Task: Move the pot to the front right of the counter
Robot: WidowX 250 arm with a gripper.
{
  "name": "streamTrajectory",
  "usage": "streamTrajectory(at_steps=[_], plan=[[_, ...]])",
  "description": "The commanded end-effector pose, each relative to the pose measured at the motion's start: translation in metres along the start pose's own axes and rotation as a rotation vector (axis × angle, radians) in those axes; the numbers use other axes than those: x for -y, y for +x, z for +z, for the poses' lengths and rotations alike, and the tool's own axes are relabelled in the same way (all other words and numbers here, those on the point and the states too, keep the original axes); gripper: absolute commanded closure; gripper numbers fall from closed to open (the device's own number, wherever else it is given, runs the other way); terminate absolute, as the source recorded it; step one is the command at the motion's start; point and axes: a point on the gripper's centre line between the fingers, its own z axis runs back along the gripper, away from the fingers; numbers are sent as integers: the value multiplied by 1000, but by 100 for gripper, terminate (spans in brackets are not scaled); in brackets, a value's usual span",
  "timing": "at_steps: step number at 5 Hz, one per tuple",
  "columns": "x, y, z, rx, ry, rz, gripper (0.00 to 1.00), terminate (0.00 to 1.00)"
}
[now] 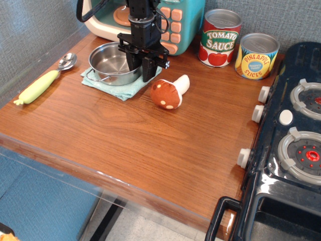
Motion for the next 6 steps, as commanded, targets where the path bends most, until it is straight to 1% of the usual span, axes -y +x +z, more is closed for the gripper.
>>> streamTrajectory(at_steps=[1, 2, 3, 4, 5, 6], plan=[[-3, 5, 25, 78, 12, 8, 100, 0], [-3, 3, 30, 80, 6, 12, 0, 0], [-6, 0, 39, 105, 7, 23, 0, 0], [-10, 0, 48, 126, 20, 31, 0, 0], [-16, -2, 52, 133, 21, 48, 0, 0], [-19, -3, 50, 129, 20, 58, 0, 0]])
